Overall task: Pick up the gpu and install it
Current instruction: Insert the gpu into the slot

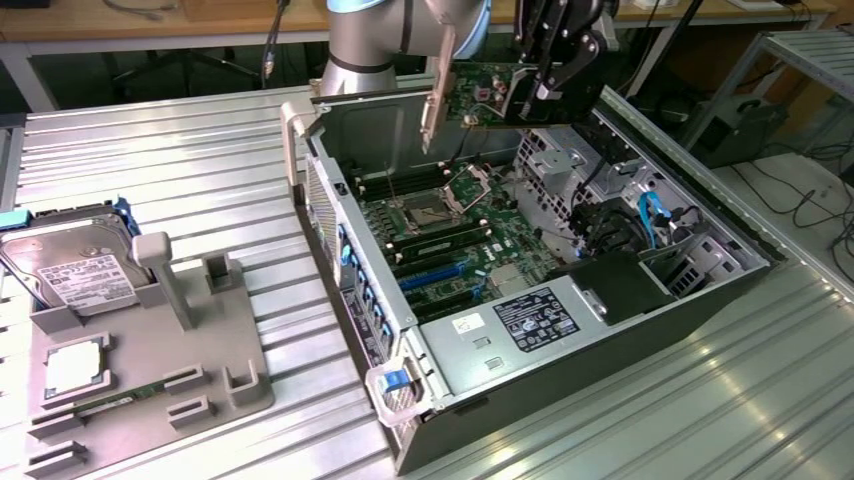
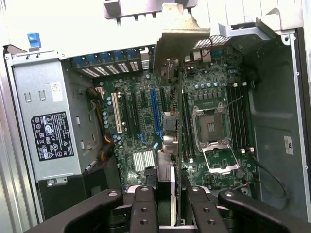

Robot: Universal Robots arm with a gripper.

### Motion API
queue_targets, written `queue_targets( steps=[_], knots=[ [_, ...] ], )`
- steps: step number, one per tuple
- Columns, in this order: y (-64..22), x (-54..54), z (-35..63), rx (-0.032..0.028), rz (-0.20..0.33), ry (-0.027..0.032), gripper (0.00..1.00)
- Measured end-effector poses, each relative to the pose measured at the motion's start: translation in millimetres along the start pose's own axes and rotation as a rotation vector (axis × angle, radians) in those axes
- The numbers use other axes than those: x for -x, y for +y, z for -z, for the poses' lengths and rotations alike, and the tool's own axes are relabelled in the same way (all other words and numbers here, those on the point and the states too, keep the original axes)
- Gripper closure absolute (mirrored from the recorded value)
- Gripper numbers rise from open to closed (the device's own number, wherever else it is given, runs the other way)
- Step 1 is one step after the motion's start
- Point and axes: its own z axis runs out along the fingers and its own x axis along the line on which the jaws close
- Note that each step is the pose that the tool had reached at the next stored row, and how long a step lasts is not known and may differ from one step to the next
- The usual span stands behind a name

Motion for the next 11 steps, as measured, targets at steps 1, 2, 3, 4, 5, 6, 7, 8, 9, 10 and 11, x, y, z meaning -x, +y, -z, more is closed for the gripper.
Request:
queue_targets(
  steps=[1, 2, 3, 4, 5, 6, 7, 8, 9, 10, 11],
  knots=[
    [0.0, -0.1, 0.0, 0.0001, 0.004, 0.0, 0.72],
    [0.0, -0.3, 0.0, 0.0002, 0.007, 0.0, 0.72],
    [-0.1, -0.4, 0.0, 0.0004, 0.013, 0.0, 0.72],
    [-0.1, -0.5, 0.0, 0.0005, 0.02, 0.0001, 0.72],
    [-0.1, -0.6, 0.0, 0.0006, 0.024, 0.0001, 0.72],
    [-0.1, -0.6, 0.0, 0.0007, 0.028, 0.0001, 0.72],
    [-0.1, -0.7, 0.1, 0.0008, 0.032, 0.0001, 0.72],
    [-0.1, -0.9, 0.1, 0.0008, 0.036, 0.0001, 0.72],
    [-0.1, -1.0, 0.0, 0.0009, 0.039, 0.0, 0.72],
    [-0.1, -1.0, 0.0, 0.001, 0.043, 0.0, 0.72],
    [-0.2, -1.1, 0.1, 0.0011, 0.047, 0.0001, 0.72]
  ],
)
